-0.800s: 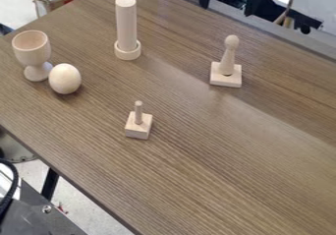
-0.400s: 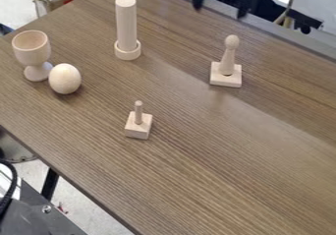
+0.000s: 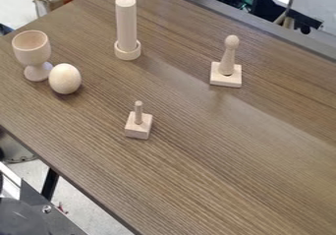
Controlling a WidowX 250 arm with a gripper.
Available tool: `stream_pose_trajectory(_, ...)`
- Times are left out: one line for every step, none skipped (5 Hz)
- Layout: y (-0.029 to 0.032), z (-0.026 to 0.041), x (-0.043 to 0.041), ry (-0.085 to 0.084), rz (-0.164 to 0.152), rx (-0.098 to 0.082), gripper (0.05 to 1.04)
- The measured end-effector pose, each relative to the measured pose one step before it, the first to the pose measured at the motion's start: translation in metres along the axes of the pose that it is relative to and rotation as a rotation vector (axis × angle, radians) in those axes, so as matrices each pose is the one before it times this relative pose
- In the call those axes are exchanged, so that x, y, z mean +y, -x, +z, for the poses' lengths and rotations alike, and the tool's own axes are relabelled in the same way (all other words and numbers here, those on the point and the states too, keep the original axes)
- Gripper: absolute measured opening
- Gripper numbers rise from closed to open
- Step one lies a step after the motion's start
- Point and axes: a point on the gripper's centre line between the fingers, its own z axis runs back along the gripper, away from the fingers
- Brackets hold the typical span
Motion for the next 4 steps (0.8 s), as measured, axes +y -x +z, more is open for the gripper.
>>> stream_pose_trajectory(0.00105, -0.00866, 0.01038, 0.0257, 0.0361, 0.0216, 0.999)
stream_pose_trajectory(0.00441, -0.01109, 0.01033, -0.0009, 0.0113, 0.0201, 0.999)
stream_pose_trajectory(0.00624, -0.01698, 0.00649, -0.0075, -0.0168, 0.0127, 0.999)
stream_pose_trajectory(-0.00484, -0.00560, 0.00923, -0.0080, 0.0024, -0.0093, 0.999)
